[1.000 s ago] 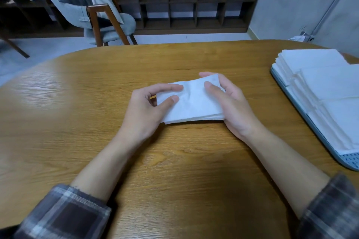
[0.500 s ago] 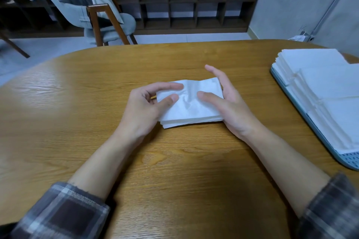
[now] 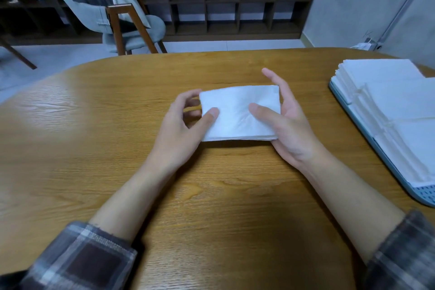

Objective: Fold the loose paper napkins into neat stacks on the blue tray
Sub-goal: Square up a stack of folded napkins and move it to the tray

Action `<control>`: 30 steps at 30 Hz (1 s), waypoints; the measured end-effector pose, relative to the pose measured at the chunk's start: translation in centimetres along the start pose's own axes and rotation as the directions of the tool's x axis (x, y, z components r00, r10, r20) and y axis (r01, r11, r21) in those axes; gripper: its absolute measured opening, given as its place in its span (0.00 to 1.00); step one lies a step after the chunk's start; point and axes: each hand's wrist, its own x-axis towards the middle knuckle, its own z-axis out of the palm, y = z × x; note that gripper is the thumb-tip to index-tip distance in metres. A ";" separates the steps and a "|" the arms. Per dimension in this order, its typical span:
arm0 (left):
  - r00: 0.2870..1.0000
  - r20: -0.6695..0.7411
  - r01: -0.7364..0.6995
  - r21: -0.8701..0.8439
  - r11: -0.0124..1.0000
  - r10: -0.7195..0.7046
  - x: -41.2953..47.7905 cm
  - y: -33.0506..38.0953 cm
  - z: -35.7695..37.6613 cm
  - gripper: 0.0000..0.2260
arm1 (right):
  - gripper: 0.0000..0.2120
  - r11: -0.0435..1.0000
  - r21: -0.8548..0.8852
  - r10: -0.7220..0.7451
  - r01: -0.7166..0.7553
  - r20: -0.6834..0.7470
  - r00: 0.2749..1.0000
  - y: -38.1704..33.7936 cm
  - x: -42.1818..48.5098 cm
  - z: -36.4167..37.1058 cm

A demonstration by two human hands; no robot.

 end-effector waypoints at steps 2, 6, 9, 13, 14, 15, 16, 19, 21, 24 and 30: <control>0.989 0.124 0.100 -0.193 0.976 -0.077 -0.3 0.6 0.2 0.20 | 0.36 0.998 0.059 0.005 -0.006 0.022 1.000 -0.1 0.0 -0.1; 0.983 0.175 -0.034 -0.159 0.987 0.062 -0.7 1.0 0.5 0.22 | 0.38 0.988 -0.139 -0.060 0.067 0.055 0.997 0.3 0.0 -0.2; 0.988 0.098 -0.112 -0.058 0.992 0.117 -0.7 0.6 0.6 0.26 | 0.40 0.965 -0.245 -0.081 0.095 0.065 0.995 0.5 0.0 -0.2; 0.982 0.069 -0.181 0.084 0.980 0.175 -0.5 -0.4 0.8 0.31 | 0.40 0.891 -0.438 -0.111 0.124 0.056 0.992 0.4 -0.3 0.8; 0.983 0.072 -0.171 0.065 0.983 0.166 -0.5 -0.6 0.9 0.31 | 0.38 0.878 -0.460 -0.132 0.133 0.035 0.991 0.4 -0.3 1.0; 0.985 0.081 -0.157 0.037 0.987 0.154 -0.5 -0.8 1.0 0.29 | 0.37 0.874 -0.466 -0.148 0.139 0.017 0.989 0.5 -0.3 1.1; 0.985 0.088 -0.152 0.020 0.988 0.149 -0.5 -0.9 1.1 0.27 | 0.36 0.875 -0.462 -0.157 0.141 0.005 0.988 0.5 -0.3 1.1; 0.989 0.076 -0.132 0.007 0.991 0.131 0.0 -1.0 0.9 0.18 | 0.36 0.909 -0.399 -0.144 0.123 -0.021 0.989 0.6 -0.2 0.8; 0.994 0.059 -0.097 -0.016 0.995 0.097 0.2 -0.9 0.4 0.12 | 0.36 0.921 -0.373 -0.142 0.114 -0.048 0.989 0.7 -0.1 0.5; 0.994 0.095 -0.064 0.060 0.996 0.058 0.1 -1.2 0.2 0.08 | 0.36 0.907 -0.402 -0.157 0.125 -0.047 0.987 0.7 -0.2 0.1; 0.997 -0.010 -0.073 -0.003 0.997 0.073 -0.5 -1.2 0.7 0.23 | 0.32 0.887 -0.435 -0.170 0.155 0.005 0.986 0.6 -1.1 0.4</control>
